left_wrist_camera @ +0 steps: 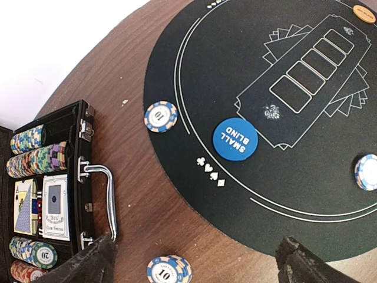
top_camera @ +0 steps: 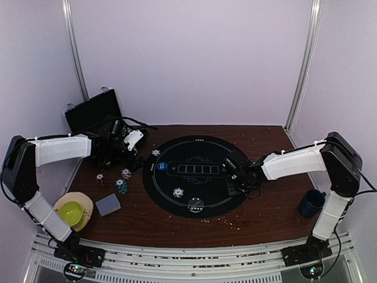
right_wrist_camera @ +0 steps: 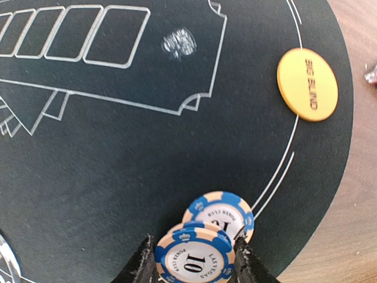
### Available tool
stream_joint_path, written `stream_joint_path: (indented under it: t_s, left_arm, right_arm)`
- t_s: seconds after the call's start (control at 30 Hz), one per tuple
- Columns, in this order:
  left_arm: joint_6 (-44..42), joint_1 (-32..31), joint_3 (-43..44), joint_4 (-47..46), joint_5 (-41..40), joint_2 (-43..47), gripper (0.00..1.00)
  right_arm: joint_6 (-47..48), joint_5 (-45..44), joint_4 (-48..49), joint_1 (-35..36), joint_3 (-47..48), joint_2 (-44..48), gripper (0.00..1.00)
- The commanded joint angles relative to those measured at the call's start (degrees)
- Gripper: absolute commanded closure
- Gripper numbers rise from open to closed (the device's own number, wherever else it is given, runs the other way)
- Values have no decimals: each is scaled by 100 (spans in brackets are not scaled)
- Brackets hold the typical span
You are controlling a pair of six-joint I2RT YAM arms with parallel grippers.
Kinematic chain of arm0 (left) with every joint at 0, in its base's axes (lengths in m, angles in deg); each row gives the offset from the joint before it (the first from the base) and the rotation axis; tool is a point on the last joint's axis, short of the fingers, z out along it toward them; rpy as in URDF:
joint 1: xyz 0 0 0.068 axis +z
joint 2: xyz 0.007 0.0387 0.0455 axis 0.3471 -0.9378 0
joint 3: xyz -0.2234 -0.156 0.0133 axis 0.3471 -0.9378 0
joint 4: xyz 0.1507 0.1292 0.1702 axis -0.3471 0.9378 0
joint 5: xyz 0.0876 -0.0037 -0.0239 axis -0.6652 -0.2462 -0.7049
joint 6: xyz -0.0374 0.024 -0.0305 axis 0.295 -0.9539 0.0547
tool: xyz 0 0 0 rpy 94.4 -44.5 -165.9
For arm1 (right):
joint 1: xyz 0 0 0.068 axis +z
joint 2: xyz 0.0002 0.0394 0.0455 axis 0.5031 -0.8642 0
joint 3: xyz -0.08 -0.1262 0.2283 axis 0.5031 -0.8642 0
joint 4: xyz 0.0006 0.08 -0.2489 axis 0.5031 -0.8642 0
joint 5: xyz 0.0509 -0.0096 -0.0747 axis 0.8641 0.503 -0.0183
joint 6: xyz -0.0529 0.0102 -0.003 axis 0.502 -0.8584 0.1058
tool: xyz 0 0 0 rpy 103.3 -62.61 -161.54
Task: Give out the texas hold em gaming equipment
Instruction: Move the pile of poker chips to the big blind area.
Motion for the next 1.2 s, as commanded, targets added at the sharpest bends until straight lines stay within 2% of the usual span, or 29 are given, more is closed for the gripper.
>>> stream_joint_path:
  t_s: [0.0, 0.4, 0.7, 0.9, 1.17]
  left_arm:
    - [48, 41, -48, -197, -8, -61, 2]
    - [49, 38, -40, -197, 0, -87, 2]
    - [48, 43, -36, -197, 5, -110, 2]
    - [48, 38, -39, -197, 4, -105, 2]
    - [51, 40, -39, -197, -1, -106, 2]
  right_arm:
    - [84, -263, -114, -37, 243, -120, 68]
    - [189, -189, -29, -194, 220, -287, 66]
    - [242, -124, -107, -212, 277, -266, 50]
    - [272, -162, -246, -212, 397, -202, 45]
    - [290, 58, -308, -210, 303, -18, 31]
